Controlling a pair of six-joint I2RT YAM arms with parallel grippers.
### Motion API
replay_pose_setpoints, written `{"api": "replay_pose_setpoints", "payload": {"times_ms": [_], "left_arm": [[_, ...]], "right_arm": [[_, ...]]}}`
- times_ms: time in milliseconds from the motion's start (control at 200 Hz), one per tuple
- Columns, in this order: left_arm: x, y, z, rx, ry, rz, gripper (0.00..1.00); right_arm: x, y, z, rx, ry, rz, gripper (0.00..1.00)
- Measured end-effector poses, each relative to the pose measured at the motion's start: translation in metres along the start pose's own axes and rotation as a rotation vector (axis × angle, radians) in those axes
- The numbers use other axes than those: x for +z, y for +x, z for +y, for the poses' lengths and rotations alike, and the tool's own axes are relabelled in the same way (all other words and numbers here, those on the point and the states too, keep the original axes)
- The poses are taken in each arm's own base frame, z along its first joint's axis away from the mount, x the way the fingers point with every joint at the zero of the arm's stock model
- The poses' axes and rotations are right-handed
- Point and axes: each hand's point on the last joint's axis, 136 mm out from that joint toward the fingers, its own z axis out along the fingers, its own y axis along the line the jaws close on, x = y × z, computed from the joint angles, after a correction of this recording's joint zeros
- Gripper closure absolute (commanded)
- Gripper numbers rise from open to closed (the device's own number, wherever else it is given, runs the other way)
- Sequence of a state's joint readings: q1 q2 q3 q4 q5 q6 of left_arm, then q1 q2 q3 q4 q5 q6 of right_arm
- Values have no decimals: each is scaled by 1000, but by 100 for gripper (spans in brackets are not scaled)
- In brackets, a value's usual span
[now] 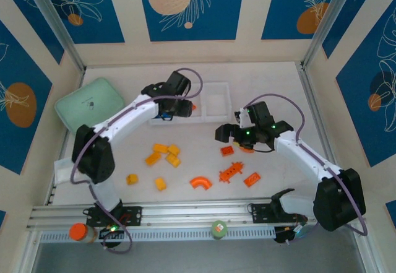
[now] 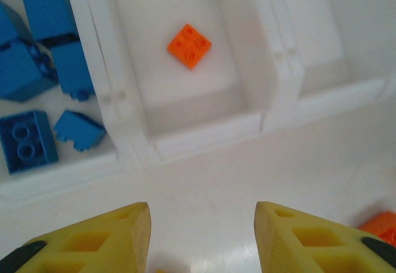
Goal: Sort the legos into containers by color
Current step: Place the lego in the container, then pick up the lego from the middle-left of the table.
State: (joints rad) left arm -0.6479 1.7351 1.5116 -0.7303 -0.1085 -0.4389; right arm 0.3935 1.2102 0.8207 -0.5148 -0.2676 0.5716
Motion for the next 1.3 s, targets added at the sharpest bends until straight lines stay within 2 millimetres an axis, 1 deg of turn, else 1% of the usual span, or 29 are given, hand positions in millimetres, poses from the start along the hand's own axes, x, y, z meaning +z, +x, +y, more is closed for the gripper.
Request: {"api": "replay_pose_setpoints", "payload": {"times_ms": [200, 275, 405, 525, 615, 690, 830, 930, 1050, 1300], "left_arm": [[-12, 72, -10, 75, 49, 63, 51], [-17, 96, -13, 103, 68, 76, 51], [-22, 128, -16, 140, 95, 82, 51], [-18, 158, -19, 185, 114, 112, 51], [-14, 178, -21, 219, 126, 134, 51], [-12, 194, -28, 254, 155, 143, 50], [-11, 212, -41, 303, 205, 144, 50], [-9, 218, -52, 327, 240, 143, 51], [-1, 225, -63, 352, 259, 152, 55], [20, 249, -68, 401, 258, 241, 57]], "right_arm": [[-3, 15, 9, -31, -1, 27, 1], [-3, 22, 11, -46, -3, 32, 1], [4, 43, 5, -44, 3, 68, 1], [13, 64, -3, -24, 21, 119, 1], [17, 75, -6, -18, 31, 144, 1], [17, 82, -6, -16, 32, 151, 1], [17, 91, -12, -4, 42, 151, 1], [17, 93, -14, 11, 46, 146, 1], [16, 92, -13, 13, 42, 139, 1], [17, 90, -13, 12, 44, 131, 1]]}}
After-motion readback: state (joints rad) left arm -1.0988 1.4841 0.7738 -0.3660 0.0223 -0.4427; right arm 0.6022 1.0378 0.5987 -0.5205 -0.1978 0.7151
